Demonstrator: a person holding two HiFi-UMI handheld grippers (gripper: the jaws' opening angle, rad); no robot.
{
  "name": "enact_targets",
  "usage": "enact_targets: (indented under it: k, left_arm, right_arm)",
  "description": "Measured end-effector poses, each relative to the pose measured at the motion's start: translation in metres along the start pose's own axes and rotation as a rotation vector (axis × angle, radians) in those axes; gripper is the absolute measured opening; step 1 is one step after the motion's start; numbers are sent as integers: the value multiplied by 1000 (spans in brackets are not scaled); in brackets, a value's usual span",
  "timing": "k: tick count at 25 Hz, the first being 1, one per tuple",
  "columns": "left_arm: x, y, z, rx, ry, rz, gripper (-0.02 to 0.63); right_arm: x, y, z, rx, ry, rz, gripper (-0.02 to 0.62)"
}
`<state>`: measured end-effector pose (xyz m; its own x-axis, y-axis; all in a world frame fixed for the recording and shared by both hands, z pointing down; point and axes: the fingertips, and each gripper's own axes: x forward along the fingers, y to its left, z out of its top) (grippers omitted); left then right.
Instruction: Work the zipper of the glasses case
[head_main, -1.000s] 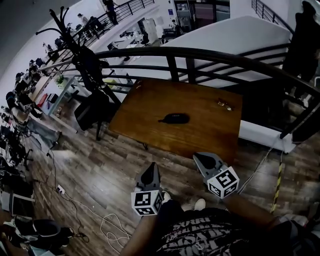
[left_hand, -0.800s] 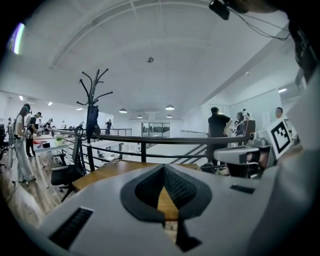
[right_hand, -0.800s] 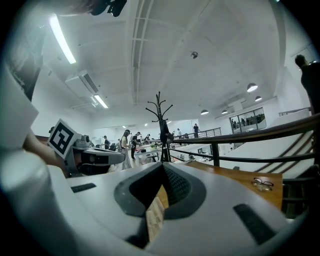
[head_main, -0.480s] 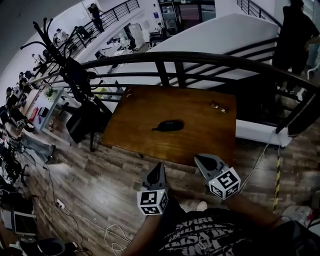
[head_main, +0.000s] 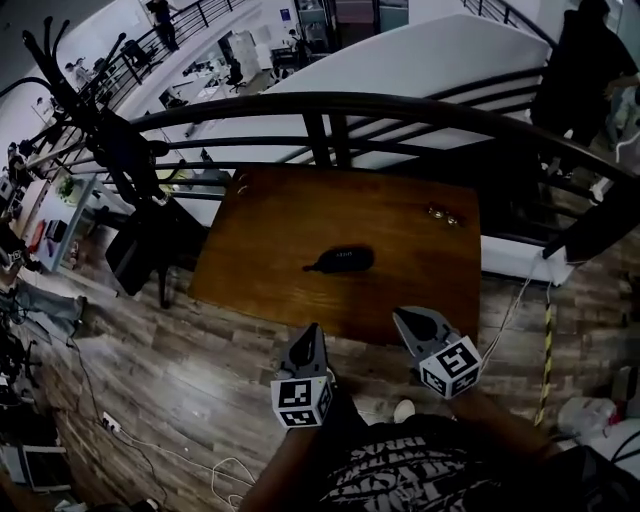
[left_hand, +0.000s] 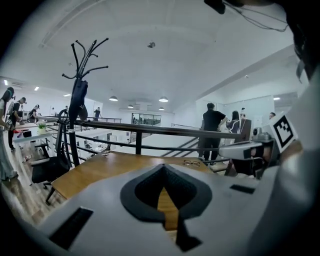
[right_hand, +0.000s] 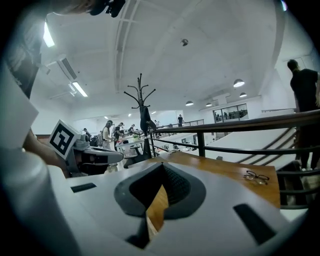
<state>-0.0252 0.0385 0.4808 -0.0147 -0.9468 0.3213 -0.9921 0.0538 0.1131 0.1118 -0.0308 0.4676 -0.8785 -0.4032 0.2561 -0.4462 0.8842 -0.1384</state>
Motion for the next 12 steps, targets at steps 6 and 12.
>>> enact_targets:
  k: [6, 12]
  left_arm:
    - [39, 64, -6, -26, 43, -70, 6]
    - [82, 114, -41, -78, 108, -158, 6]
  right_arm:
    - [69, -4, -11, 27, 69, -75, -8]
    - [134, 1, -49, 49, 184, -126, -8]
